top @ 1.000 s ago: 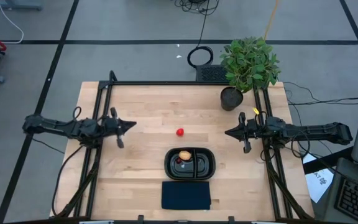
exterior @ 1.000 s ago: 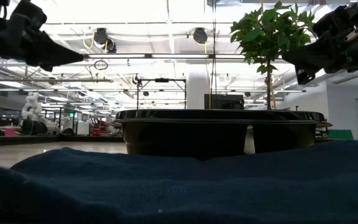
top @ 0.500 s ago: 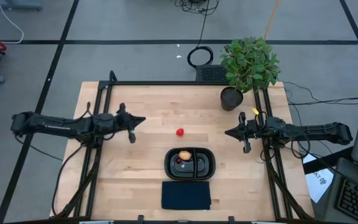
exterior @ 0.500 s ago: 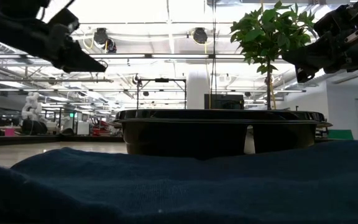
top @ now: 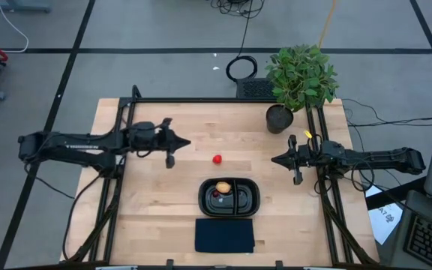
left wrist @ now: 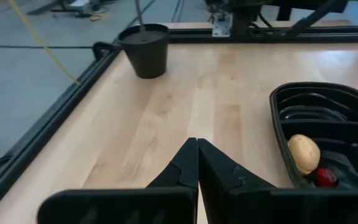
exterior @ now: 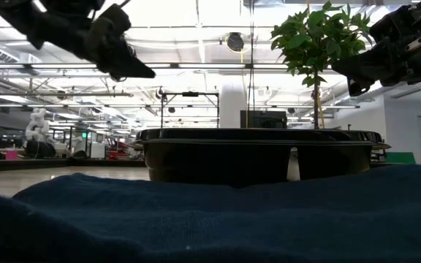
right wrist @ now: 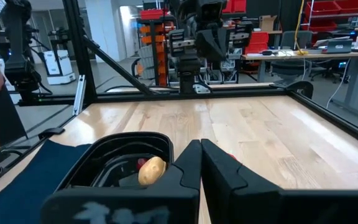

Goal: Pick and placing Produce into tupperware
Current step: Put the strawberry into the black container

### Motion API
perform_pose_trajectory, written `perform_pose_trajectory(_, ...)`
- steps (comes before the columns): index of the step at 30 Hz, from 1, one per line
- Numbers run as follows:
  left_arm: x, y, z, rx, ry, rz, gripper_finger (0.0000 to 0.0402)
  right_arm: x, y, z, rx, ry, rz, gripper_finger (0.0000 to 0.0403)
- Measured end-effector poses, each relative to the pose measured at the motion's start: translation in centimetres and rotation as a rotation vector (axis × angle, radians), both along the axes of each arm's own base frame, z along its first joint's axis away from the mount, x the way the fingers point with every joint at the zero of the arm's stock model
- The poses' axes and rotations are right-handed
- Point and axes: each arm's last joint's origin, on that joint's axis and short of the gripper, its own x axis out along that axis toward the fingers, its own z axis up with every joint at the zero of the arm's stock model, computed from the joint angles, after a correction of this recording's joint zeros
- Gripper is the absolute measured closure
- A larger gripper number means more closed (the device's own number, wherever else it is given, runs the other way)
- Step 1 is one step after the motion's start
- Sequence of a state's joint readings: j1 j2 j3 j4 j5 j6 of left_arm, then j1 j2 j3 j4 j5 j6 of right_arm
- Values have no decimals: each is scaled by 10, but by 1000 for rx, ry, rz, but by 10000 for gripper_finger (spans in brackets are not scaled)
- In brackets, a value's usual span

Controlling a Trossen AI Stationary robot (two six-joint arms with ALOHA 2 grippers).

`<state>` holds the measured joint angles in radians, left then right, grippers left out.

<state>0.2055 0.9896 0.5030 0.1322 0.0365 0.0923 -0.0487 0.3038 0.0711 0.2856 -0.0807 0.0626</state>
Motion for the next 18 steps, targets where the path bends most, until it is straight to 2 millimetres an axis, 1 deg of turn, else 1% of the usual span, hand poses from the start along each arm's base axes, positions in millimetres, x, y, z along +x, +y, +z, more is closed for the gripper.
perform_pose_trajectory(2, 8, 4, 1, -10, 14, -14, 397, 0, 0, 0, 0, 0, 0, 403)
perform_pose_trajectory(6, 25, 11, -5, -25, 67, -15, 398, 0, 0, 0, 0, 0, 0, 403)
perform_pose_trajectory(9, 38, 15, -15, -37, 124, -13, 399, 0, 0, 0, 0, 0, 0, 403)
perform_pose_trajectory(13, 55, 17, -27, 13, 197, -51, 391, 0, 0, 0, 0, 0, 0, 403)
perform_pose_trajectory(15, 63, 18, -30, 26, 198, -62, 392, 0, 0, 0, 0, 3, 0, 403)
perform_pose_trajectory(18, 76, 18, -27, 2, 176, -67, 399, 0, 0, -1, 0, 9, 0, 403)
